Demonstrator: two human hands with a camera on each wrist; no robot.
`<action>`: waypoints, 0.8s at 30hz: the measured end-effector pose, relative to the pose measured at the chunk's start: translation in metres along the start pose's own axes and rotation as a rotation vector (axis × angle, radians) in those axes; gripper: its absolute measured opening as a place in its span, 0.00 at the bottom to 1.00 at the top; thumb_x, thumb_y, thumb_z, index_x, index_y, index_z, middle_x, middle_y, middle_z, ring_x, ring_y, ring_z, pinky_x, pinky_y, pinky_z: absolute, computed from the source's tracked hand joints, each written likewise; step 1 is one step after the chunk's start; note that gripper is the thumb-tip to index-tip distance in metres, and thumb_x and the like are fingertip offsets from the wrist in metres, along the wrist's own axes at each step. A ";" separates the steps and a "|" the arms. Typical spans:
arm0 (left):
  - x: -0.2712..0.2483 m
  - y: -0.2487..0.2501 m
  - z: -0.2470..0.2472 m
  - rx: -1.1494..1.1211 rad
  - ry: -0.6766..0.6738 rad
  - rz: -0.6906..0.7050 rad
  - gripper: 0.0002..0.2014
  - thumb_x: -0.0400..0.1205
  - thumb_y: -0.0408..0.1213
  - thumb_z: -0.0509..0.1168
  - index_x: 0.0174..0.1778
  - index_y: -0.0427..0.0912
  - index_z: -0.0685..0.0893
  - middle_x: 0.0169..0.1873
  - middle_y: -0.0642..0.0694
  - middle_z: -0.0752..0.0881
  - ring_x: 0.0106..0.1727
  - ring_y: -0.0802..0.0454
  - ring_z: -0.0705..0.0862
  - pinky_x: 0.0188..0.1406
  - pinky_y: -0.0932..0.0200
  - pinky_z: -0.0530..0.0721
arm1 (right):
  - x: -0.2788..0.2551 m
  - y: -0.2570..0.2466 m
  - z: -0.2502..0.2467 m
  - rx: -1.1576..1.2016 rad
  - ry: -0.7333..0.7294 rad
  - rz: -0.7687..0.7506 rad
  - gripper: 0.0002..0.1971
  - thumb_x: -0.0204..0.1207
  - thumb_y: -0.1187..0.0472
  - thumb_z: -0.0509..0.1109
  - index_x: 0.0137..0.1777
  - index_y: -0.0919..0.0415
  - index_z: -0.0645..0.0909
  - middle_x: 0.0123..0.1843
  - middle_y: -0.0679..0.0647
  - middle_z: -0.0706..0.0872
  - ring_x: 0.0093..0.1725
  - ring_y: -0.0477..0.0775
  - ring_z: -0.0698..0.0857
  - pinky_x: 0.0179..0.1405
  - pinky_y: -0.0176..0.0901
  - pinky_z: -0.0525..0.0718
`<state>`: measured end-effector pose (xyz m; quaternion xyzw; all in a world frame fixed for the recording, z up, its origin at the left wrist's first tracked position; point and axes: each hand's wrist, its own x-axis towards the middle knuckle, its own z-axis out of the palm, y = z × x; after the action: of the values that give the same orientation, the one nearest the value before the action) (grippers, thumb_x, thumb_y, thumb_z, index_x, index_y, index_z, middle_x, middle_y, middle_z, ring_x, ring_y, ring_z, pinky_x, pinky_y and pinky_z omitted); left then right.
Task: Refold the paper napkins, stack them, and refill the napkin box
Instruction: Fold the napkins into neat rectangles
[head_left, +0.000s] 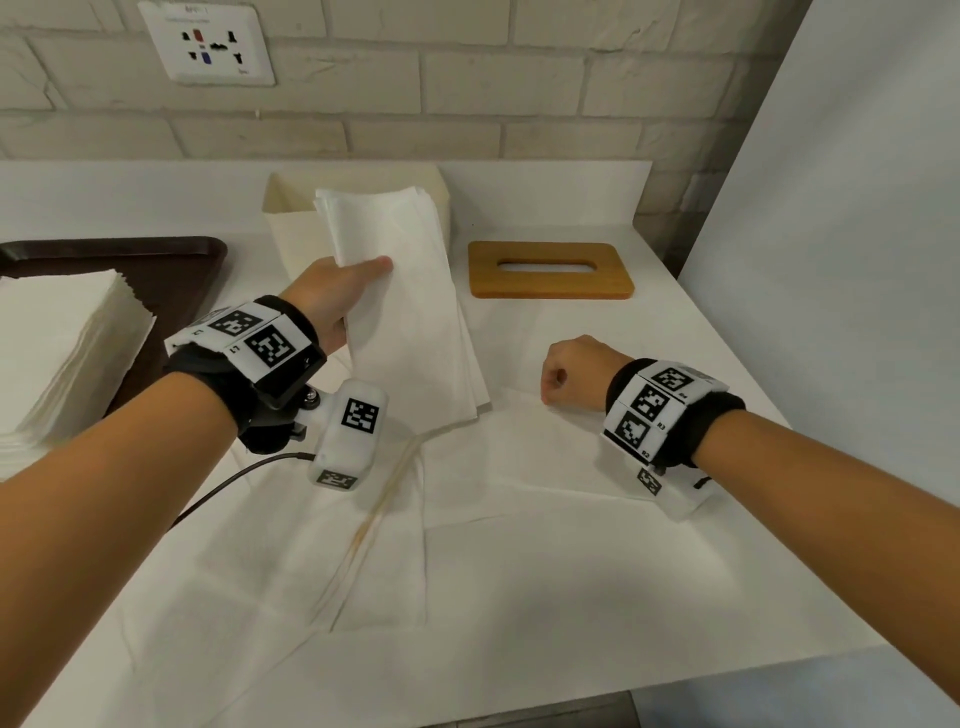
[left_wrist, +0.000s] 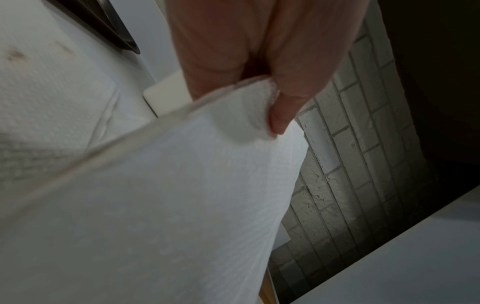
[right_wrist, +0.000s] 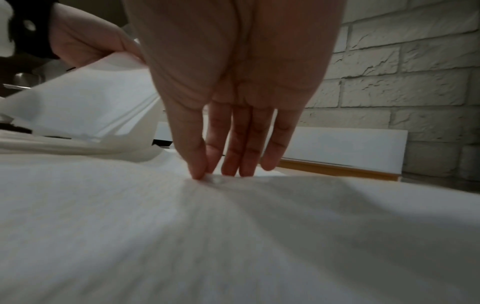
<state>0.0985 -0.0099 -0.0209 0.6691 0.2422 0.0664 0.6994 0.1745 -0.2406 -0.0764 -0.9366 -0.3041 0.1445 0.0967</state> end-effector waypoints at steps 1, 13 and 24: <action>-0.003 0.001 -0.001 0.005 0.015 0.005 0.17 0.84 0.38 0.61 0.68 0.36 0.75 0.45 0.48 0.84 0.46 0.53 0.84 0.43 0.60 0.81 | -0.003 0.003 -0.002 0.053 0.036 0.001 0.07 0.75 0.64 0.66 0.48 0.64 0.85 0.53 0.58 0.86 0.55 0.58 0.84 0.58 0.47 0.82; -0.014 0.013 -0.002 -0.113 -0.006 -0.001 0.17 0.87 0.39 0.55 0.69 0.34 0.75 0.46 0.45 0.84 0.45 0.51 0.83 0.42 0.59 0.80 | -0.026 -0.003 -0.104 0.415 0.556 0.055 0.15 0.75 0.63 0.67 0.29 0.55 0.69 0.38 0.54 0.80 0.37 0.50 0.75 0.29 0.20 0.70; -0.025 0.019 0.052 -0.081 -0.101 0.028 0.19 0.87 0.41 0.54 0.67 0.33 0.78 0.48 0.41 0.86 0.45 0.47 0.85 0.39 0.57 0.84 | -0.030 -0.101 -0.064 0.413 0.596 -0.162 0.06 0.75 0.61 0.66 0.40 0.60 0.73 0.46 0.58 0.84 0.48 0.58 0.82 0.51 0.47 0.81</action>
<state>0.1032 -0.0659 0.0033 0.6460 0.1942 0.0521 0.7364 0.1181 -0.1842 0.0171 -0.8712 -0.3003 -0.0844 0.3792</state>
